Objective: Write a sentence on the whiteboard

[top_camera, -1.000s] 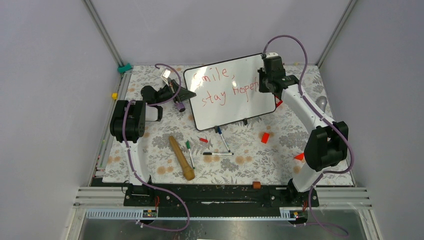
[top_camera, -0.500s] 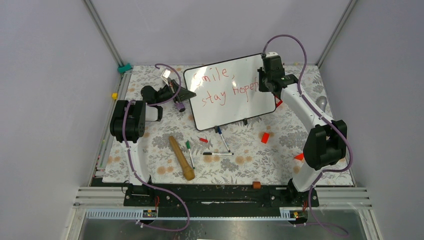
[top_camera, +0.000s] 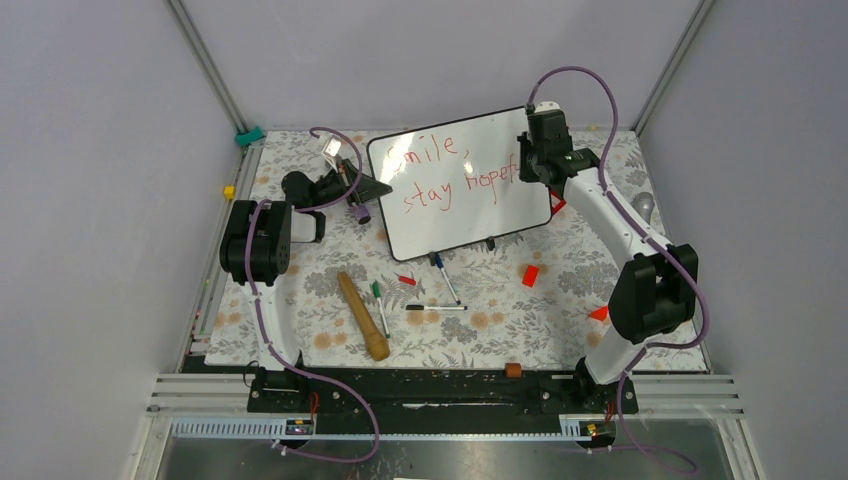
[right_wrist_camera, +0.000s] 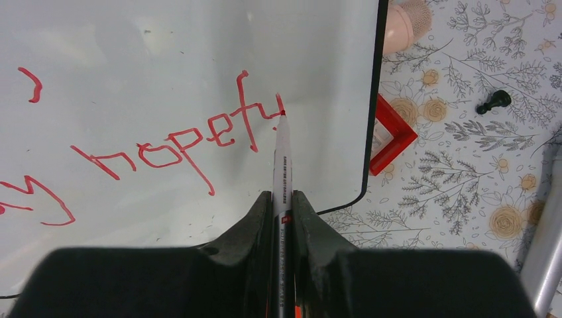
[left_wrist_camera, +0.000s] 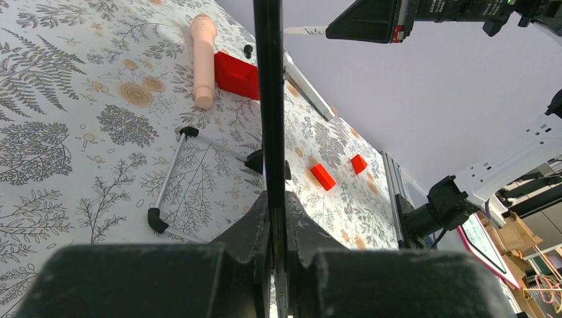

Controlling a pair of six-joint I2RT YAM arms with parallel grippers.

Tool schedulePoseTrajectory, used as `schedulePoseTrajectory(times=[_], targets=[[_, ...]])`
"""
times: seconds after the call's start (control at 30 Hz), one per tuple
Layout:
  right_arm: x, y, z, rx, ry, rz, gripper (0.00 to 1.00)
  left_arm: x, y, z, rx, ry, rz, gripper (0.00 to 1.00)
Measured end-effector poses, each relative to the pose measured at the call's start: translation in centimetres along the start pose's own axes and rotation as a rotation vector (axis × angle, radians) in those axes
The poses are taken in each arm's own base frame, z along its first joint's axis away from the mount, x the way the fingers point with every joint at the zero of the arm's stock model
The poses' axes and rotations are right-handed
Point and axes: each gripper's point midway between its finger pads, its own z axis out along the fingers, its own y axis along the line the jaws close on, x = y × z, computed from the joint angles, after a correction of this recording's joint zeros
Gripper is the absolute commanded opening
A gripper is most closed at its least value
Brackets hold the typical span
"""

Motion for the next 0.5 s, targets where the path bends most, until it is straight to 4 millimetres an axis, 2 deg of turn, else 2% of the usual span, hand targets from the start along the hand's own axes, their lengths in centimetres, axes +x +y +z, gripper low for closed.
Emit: schedulePoseTrajectory(times=[0.27,0.5], targets=[[-0.4,-0.3,-0.2,0.003,-0.010,0.006,0.00,0.0,0.0,0.0,0.000,0.000,0.000,0.00],[-2.5,-0.6,-0.8,0.006,-0.057,0.024,0.00,0.0,0.0,0.0,0.000,0.000,0.000,0.00]])
